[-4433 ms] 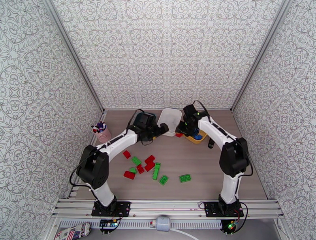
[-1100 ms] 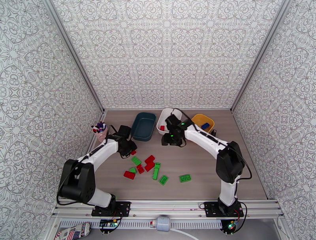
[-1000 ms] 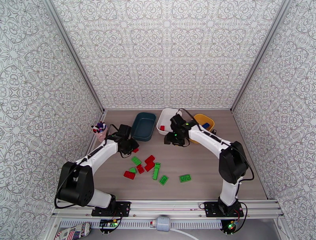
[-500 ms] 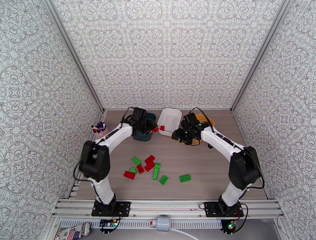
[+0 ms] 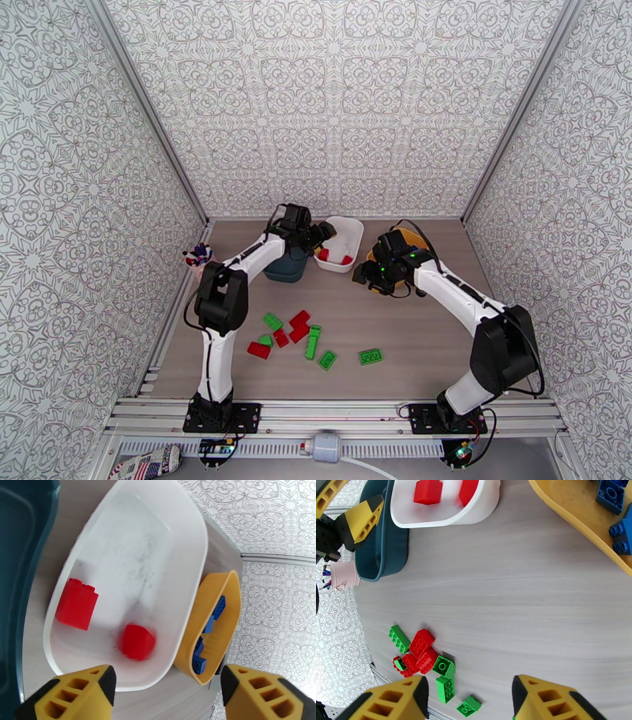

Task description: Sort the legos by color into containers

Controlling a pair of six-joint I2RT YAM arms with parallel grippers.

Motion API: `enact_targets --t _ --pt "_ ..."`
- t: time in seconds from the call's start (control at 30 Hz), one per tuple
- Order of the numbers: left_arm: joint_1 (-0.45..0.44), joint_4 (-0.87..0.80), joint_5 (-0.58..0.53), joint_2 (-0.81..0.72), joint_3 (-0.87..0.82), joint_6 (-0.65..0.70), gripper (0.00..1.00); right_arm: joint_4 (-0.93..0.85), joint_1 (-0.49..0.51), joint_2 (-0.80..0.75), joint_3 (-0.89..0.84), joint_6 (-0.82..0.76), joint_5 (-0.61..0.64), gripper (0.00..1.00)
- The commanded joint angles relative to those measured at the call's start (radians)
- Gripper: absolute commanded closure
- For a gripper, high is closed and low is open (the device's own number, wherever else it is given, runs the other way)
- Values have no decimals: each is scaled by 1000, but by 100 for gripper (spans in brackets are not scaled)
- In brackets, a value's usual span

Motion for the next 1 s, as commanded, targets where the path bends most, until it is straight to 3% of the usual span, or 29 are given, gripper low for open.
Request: enact_targets --t 0.0,0.27,0.6,0.8,0.97 --pt "-8 -8 6 -37 16 27 24 -28 -6 -26 -13 1 25 39" --pt "-39 -130 -114 -223 -130 135 23 -39 -4 -21 -14 -6 27 39" --pt "-112 -372 -385 -480 -393 182 14 -68 41 -25 -24 -27 67 37" --pt "-171 -392 -405 -567 -559 287 15 -69 73 -38 -70 -34 77 37" --pt "-195 -460 -414 -527 -595 455 21 -73 91 -76 -125 -33 81 37"
